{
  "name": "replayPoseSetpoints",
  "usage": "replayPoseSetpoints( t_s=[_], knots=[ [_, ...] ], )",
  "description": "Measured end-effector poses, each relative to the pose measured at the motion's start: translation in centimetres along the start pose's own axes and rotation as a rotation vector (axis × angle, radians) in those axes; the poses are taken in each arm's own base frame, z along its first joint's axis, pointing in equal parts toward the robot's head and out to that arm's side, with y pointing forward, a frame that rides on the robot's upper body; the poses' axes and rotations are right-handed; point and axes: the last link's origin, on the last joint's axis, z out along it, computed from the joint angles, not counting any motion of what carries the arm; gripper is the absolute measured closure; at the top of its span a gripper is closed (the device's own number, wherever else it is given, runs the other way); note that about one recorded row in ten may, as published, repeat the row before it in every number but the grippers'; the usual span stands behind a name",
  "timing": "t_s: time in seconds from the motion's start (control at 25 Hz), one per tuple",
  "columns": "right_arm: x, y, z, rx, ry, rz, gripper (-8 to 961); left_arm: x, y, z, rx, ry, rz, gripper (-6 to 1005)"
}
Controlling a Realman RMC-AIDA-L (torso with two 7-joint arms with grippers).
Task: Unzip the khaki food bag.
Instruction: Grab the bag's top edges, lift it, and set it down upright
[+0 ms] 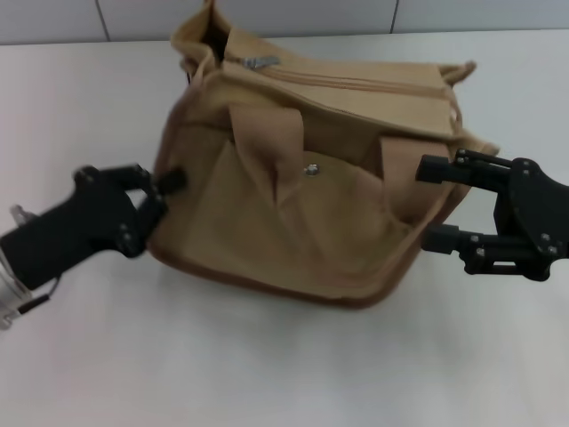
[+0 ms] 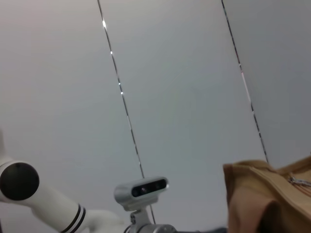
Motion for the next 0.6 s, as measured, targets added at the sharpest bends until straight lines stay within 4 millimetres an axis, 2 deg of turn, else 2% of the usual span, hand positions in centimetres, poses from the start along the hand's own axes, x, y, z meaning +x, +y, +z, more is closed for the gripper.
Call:
replayPoseSetpoints(
  t_s=[0.24,0.6],
  knots=[
    [-0.1,0.0,-0.3,0.025,-0.02,-0.002,130,2.1,-0.6,0.1,-0.001,0.104,0.037,943],
    [0.1,0.0,-0.3,0.034,-0.039,0.011,129,3.2,-1.0,1.0,-0.024,0.148,0.075,943]
  ],
)
